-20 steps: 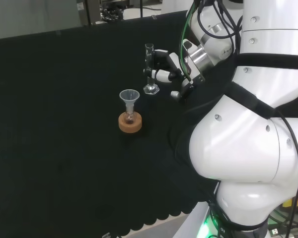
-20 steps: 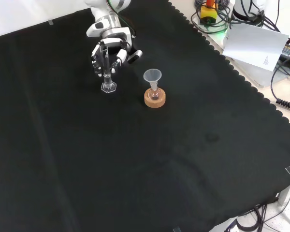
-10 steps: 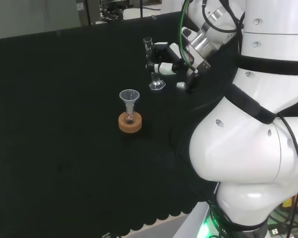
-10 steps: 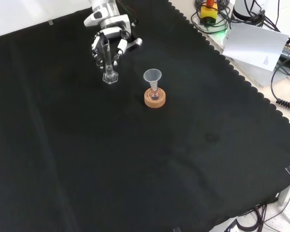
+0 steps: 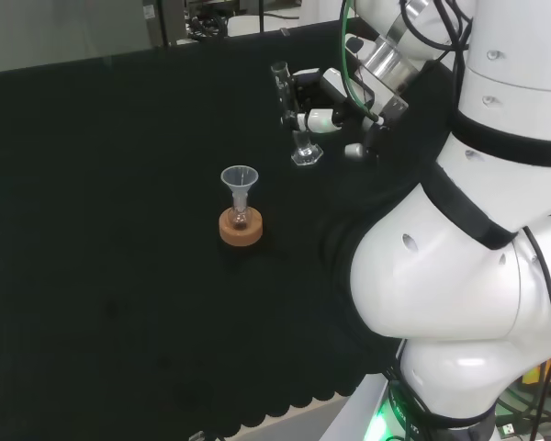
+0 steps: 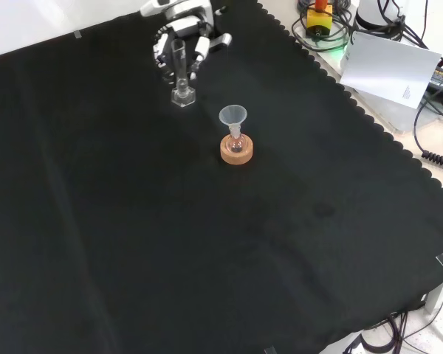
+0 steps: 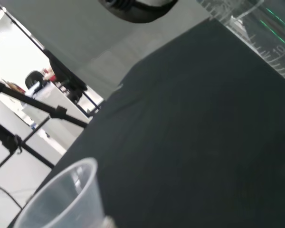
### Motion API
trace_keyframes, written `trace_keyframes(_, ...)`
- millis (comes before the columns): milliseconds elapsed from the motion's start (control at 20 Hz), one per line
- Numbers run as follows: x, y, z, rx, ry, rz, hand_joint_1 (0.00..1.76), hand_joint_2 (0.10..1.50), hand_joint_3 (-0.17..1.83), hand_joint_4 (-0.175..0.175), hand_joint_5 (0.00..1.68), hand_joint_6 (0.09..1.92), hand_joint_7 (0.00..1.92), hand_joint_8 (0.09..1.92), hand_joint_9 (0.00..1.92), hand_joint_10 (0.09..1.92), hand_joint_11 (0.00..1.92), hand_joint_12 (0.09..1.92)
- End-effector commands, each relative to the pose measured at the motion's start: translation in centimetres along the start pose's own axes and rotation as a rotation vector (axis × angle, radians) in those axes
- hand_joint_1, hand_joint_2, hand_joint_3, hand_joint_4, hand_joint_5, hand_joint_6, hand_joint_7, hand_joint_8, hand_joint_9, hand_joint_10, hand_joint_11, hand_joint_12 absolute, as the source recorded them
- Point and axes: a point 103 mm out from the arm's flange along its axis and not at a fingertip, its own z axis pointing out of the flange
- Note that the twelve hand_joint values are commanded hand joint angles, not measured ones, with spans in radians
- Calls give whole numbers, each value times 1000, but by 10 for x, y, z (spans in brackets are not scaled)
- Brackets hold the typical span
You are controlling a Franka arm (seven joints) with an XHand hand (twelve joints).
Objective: Pick up the graduated cylinder.
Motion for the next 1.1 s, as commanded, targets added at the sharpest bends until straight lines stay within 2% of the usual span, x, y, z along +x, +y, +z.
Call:
trace_keyframes(50, 30, -58, 0, 131, -95, 44, 1096, 1129, -2, -31, 963, 1032, 1166, 418, 1400, 87, 1288, 785)
trace_keyframes(350, 35, -70, 4, 272, -144, 47, 1096, 1127, -2, -27, 968, 1026, 1183, 404, 1412, 87, 1300, 781)
trace_keyframes(1100, 38, -67, 2, 536, -295, 144, 1098, 1120, -3, -22, 984, 1004, 1216, 382, 1430, 87, 1317, 767)
